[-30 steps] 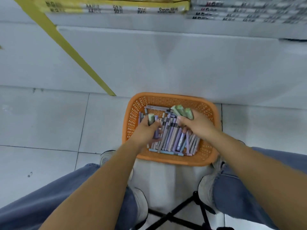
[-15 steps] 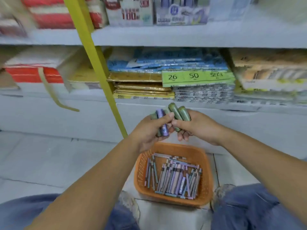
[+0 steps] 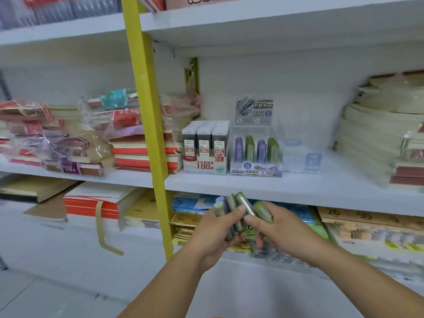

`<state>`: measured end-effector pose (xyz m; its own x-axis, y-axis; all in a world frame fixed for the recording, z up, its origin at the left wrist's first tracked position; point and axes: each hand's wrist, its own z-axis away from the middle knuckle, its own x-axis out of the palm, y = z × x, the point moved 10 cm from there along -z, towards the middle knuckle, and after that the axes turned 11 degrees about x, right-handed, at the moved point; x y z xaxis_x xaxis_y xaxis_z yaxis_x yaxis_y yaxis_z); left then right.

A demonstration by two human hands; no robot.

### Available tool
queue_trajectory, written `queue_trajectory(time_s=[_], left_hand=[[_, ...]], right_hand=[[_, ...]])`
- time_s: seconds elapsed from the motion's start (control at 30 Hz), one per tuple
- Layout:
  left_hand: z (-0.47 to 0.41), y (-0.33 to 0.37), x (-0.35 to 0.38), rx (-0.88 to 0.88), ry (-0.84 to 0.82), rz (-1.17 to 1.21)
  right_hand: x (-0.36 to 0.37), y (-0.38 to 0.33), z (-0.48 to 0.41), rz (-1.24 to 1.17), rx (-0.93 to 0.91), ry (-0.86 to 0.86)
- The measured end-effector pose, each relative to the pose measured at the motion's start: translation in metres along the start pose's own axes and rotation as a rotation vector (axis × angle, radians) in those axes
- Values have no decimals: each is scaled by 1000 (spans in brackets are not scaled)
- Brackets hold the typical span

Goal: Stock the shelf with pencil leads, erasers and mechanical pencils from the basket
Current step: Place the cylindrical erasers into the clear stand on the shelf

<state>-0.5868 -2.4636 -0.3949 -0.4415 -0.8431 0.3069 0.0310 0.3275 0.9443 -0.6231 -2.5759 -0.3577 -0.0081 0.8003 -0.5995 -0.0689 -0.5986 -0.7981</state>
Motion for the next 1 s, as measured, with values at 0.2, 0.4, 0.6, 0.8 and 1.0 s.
queue_trajectory(time_s=[0.2,0.4,0.6,0.8,1.0], left_hand=[[-9,2,5,-2,8,100],[-10,12,4,61,10,86],[-17,21,-6,118,50,72],[-25,40,-12,174,106,60],[-43,63,-19,242,174,39]], right_hand=[[2,-7,-9,-62,-32,-19],[-3,-8,-14,-60,9,67],[-7,-3,-17,-292,70,51],[-12,-25,-11,-595,-25,-80],[-82,-69,-18,-283,-155,161]])
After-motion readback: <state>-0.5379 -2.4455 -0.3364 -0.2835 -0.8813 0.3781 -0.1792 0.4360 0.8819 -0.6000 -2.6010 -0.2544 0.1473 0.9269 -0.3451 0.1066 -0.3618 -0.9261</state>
